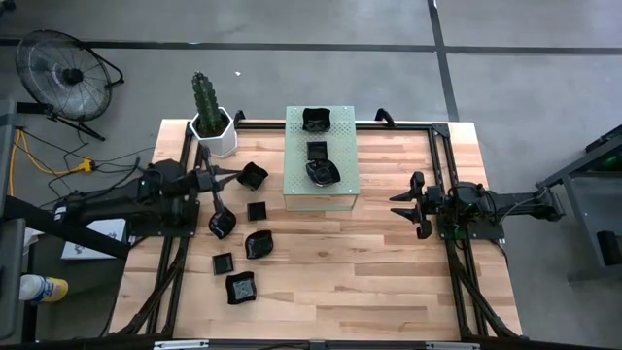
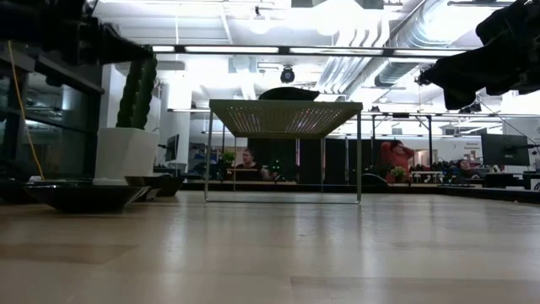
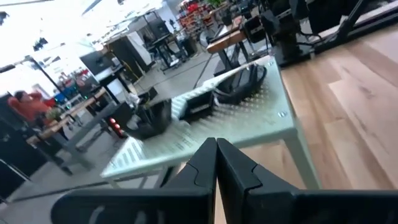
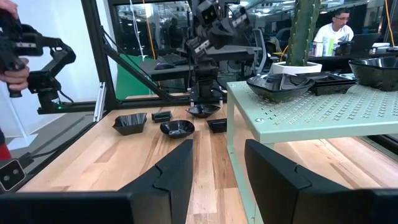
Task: Pick & Place Mini shaped plates
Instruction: Stack the black distorted square plate on top of the black distorted square plate on the shelf
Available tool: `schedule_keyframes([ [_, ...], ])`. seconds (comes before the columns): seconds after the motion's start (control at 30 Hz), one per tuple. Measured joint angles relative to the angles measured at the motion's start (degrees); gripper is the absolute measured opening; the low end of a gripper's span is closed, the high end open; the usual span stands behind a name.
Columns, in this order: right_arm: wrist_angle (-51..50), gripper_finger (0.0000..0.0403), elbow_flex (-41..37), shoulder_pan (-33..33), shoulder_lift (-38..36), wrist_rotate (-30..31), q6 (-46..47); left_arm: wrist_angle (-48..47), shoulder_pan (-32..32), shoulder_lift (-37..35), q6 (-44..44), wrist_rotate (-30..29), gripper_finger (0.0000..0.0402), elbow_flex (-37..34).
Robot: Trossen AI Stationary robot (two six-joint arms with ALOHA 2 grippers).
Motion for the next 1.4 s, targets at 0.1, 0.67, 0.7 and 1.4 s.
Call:
schedule_keyframes([
  [0.1,0.0,0.014,0.0,0.0,0.0,0.0,0.0,-1.7,0.0,3.4,2.5,-0.8,0.0003,3.6],
  [0.67,0.0,0.014,0.0,0.0,0.0,0.0,0.0,-27.1,1.6,16.7,-4.1,-15.3,0.0181,26.4],
  [0.7,0.0,0.014,0.0,0.0,0.0,0.0,0.0,-29.7,2.9,17.5,-5.8,-15.2,0.0186,27.8],
  [1.4,0.0,0.014,0.0,0.0,0.0,0.0,0.0,-47.5,20.3,40.4,-30.9,3.4,0.0191,34.4],
])
